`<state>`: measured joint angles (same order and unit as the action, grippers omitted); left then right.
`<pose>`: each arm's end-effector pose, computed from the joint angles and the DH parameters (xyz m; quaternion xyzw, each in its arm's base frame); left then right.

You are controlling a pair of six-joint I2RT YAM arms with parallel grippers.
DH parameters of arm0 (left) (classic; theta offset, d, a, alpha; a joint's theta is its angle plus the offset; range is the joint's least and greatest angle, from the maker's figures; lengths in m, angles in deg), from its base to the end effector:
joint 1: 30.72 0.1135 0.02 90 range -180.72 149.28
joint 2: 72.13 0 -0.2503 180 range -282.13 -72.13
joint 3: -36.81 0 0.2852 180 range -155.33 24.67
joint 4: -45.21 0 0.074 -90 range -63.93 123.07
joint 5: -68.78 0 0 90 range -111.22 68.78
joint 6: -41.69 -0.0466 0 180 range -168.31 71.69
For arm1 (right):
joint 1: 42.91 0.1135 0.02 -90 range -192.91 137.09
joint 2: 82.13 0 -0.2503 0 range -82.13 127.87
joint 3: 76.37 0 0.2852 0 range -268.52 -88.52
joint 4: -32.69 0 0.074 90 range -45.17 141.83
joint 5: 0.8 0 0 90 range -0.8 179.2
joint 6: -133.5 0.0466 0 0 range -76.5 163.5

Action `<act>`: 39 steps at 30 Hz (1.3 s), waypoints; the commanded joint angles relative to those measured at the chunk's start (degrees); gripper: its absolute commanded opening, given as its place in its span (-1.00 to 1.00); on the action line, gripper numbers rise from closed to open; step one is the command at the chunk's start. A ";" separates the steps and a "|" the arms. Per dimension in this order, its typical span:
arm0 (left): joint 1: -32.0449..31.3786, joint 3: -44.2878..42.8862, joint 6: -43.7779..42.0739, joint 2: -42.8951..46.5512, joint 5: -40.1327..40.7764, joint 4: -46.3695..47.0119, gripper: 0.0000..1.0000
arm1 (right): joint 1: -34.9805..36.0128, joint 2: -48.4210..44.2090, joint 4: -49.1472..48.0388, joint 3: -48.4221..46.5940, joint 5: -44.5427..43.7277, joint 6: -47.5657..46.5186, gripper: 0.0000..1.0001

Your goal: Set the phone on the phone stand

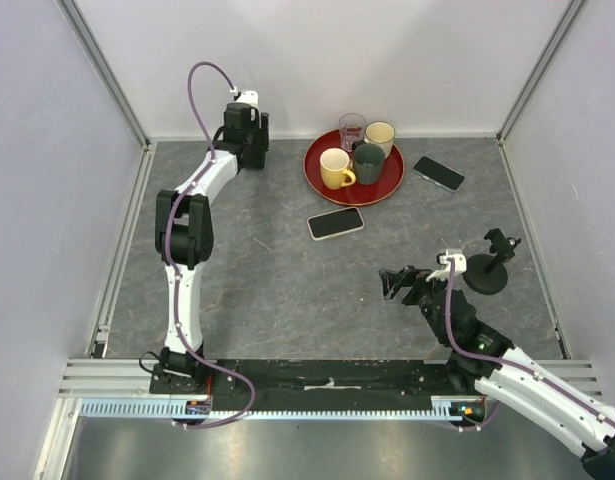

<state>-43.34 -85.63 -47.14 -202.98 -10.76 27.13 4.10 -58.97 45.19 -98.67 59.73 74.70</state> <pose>0.5611 -0.1170 0.2077 0.0367 0.8473 0.0140 0.5296 0.1439 0.1208 0.1812 0.0519 0.7732 0.2234 0.5912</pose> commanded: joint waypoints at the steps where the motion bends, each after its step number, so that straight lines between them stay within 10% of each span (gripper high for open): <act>1: 0.58 -7.90 -3.54 -1.52 -4.75 -4.08 -0.95 | -0.16 -4.08 -0.80 1.54 2.05 -1.32 0.96; 20: 1.20 -10.55 8.93 -3.19 2.72 -17.88 -0.95 | -0.24 -2.15 -1.42 1.28 2.32 -1.14 0.96; 22: 1.20 -10.72 9.73 -3.19 2.03 -18.06 -0.59 | -0.24 -2.50 -1.24 1.28 2.58 -1.05 0.96; 23: 1.20 -10.90 9.99 -3.10 2.11 -19.10 0.09 | -0.16 -2.85 -0.89 1.36 2.93 -0.97 0.96; 26: 1.11 -10.90 13.76 -0.47 4.30 -21.22 0.87 | -0.16 -3.99 -0.54 1.54 3.63 -0.88 0.96; 35: 1.02 1.55 21.41 19.89 10.99 -24.48 0.94 | -0.16 -7.07 1.13 2.15 3.72 -0.44 0.96; 39: 1.02 27.68 20.80 35.71 -9.95 -6.42 0.88 | -0.25 -7.16 1.13 2.16 3.02 -0.18 0.96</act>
<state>-42.29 -74.79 -29.37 -181.56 -5.23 5.82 4.03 -65.68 46.35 -96.90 63.33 73.87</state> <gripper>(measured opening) 0.968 0.982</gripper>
